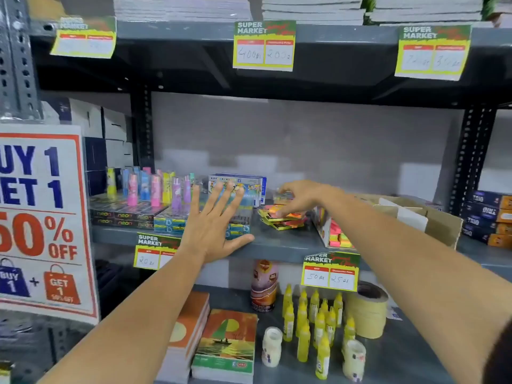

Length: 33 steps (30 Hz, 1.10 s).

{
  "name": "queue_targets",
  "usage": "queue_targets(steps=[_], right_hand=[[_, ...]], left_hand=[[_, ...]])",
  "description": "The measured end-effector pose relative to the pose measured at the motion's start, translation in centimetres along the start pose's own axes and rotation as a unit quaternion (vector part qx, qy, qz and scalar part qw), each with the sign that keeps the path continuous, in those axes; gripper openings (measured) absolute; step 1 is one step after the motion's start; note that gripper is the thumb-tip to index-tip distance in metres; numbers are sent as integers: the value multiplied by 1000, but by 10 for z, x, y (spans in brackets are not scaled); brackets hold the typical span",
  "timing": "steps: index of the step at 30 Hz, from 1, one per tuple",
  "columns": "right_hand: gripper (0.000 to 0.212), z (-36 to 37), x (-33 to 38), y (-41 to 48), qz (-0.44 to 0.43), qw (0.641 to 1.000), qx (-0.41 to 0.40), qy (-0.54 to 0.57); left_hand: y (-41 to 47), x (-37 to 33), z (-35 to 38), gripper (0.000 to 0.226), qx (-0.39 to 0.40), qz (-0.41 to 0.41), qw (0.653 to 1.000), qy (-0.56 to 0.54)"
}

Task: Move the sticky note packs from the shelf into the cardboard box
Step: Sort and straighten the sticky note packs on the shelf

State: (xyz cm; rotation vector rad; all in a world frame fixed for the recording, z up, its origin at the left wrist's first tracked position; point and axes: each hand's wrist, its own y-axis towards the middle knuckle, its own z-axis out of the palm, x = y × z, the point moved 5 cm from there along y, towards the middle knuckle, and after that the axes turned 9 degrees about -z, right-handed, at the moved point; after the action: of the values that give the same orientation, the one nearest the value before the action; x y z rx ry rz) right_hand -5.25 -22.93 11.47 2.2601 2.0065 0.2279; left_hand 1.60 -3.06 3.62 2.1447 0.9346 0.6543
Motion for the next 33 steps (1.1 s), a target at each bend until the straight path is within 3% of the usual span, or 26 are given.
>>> queue_targets(steps=[5,14,20,25,33], right_hand=[[80,-1,-14,11,21,997,70,-7],[65,6,-25,24,31,991,122,46],[58,3,-22,22,5,995,91,27],[54,1,-17,15,-32,999,38,-9],[50,6,-5,-3,-95,995,1,43]], left_hand=[[-1,-1,2,94,-19,6,1000,-8],[0,2,14,110,33,1,998,-62],[-1,1,6,91,-25,-10,997,-79],[0,2,8,90,-8,-22,997,-76],[-1,2,9,90,1,-14,997,-76]])
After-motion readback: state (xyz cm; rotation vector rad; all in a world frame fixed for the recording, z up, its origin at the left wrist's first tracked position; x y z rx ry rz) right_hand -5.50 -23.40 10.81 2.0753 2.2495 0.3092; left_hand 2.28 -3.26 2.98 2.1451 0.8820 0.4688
